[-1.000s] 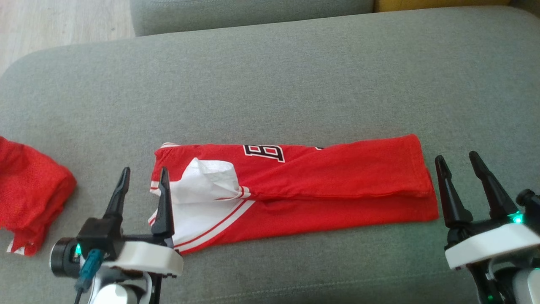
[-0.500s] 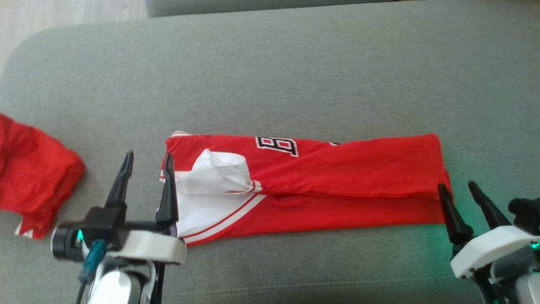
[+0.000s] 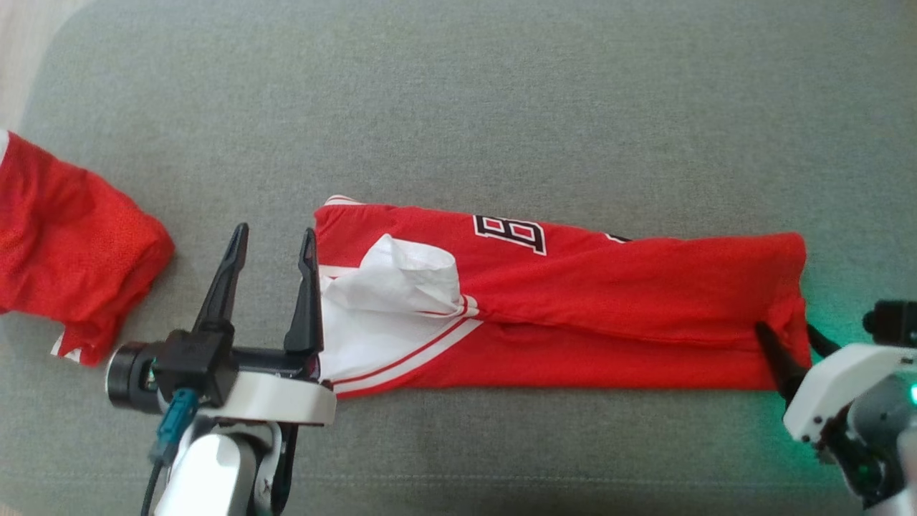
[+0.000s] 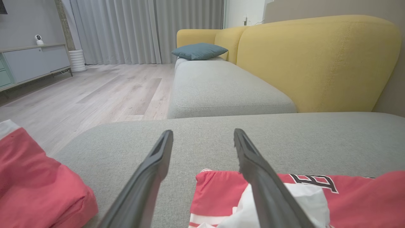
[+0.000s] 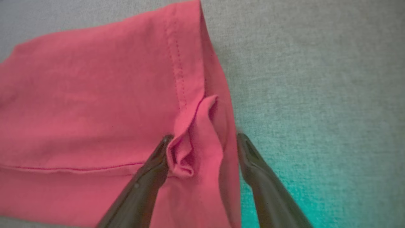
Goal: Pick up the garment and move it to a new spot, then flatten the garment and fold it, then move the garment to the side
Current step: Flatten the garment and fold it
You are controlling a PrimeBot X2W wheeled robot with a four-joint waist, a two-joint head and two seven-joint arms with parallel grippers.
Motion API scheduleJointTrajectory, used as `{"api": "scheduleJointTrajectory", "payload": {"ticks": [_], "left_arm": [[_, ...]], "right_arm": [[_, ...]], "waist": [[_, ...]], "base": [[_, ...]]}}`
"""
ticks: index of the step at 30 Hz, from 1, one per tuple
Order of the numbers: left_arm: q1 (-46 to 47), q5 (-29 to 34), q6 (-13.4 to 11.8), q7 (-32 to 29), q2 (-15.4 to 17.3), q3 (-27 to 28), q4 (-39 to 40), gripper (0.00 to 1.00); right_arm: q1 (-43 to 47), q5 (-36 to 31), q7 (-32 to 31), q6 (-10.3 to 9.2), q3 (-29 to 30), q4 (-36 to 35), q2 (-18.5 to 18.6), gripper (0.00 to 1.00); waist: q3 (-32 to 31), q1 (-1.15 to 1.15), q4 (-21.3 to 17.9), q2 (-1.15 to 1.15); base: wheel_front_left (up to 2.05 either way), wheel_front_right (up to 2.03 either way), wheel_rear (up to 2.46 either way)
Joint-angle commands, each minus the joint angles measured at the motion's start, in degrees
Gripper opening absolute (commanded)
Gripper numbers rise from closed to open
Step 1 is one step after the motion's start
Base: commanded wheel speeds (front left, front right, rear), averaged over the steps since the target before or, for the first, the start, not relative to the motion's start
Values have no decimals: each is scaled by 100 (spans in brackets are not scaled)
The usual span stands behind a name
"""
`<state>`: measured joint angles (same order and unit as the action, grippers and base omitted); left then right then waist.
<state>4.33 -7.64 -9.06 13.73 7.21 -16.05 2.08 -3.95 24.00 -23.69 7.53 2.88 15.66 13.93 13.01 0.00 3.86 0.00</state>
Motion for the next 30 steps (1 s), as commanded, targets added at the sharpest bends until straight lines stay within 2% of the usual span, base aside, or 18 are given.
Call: {"api": "scheduleJointTrajectory", "payload": {"ticks": [1, 2, 3, 9, 20, 24, 30], "left_arm": [[292, 17, -12, 66, 29, 168, 172, 100], [300, 14, -13, 73, 25, 167, 166, 100], [307, 13, -15, 79, 22, 167, 160, 100], [276, 4, -60, 104, 39, 217, 120, 100], [136, -73, -82, 117, 56, 238, 99, 100], [88, -90, -74, 115, 79, 217, 87, 100], [58, -116, -71, 71, 101, 178, 91, 100]], "right_arm": [[-147, 87, -227, -4, -140, -25, 129, 65], [-158, 140, -261, -4, -147, -49, 114, 13], [-162, 174, -283, -4, -140, -73, 109, 0], [-44, 364, -114, -4, 137, -366, 151, 0], [184, 251, -122, -4, 1122, -899, 422, 0], [12, 167, -204, -4, 831, -1531, 411, 0], [-293, 144, -537, -4, -302, -2612, 123, 0]], "waist": [[51, 0, 32, 0], [61, 0, 38, 0], [70, 0, 41, 0], [-11, 0, -34, 0], [-305, 0, -350, 0], [-423, 0, -451, 0], [-536, 0, -512, 0]], "base": [[0, 0, 0], [0, 0, 0], [0, 0, 0], [0, 0, 0], [0, 0, 0], [0, 0, 0], [0, 0, 0]]}}
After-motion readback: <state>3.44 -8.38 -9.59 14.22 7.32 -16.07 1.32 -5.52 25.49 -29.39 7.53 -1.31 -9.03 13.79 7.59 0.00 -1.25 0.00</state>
